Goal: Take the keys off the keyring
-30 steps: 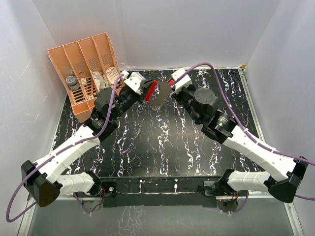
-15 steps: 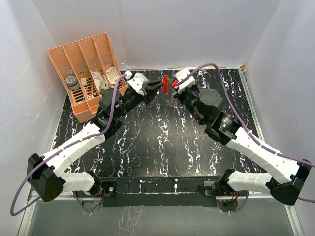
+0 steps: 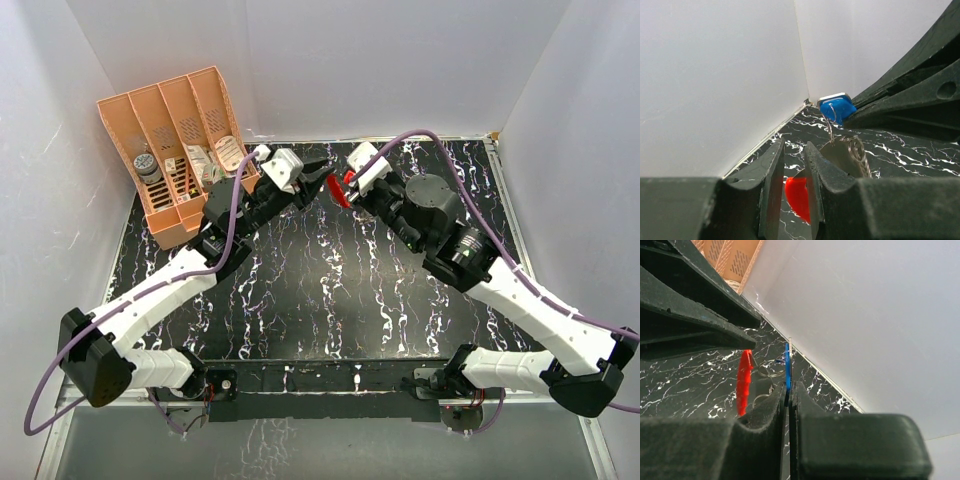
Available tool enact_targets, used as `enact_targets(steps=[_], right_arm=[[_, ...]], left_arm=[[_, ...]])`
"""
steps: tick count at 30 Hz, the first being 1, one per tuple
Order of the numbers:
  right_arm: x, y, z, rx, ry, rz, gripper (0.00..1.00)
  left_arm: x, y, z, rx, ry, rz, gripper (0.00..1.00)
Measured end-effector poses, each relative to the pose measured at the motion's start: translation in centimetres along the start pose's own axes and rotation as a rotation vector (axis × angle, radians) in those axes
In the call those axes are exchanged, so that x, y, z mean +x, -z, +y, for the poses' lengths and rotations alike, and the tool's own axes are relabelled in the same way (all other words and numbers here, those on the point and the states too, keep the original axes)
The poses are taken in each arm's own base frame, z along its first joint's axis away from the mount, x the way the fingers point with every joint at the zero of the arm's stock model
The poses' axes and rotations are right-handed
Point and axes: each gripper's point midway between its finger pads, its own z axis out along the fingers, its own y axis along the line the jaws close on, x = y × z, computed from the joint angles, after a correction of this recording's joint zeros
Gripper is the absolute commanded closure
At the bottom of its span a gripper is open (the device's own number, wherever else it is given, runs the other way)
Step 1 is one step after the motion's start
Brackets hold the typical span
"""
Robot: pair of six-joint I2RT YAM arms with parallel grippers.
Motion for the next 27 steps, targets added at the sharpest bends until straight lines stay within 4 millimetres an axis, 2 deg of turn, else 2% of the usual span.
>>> enact_targets(steps=[7,17,27], right_arm=[[-0.1,0.4,0.9,-0.079,0.056,0.003,1.0],[0.1,0.5,1.8,-0.129,0.079,0.001,1.0],[-0.2,0.4,2.1,-0.144,0.078,-0.012,1.0]], left_arm=[[-0.3,0.9,-0.2,0.001,-0.004,-0.018,0.77],[-1.7,1.5,-0.9,0.034,-0.01,-0.065,0.75],[-0.5,1.6,-1.6,0.063,0.015,-0.043,0.75]])
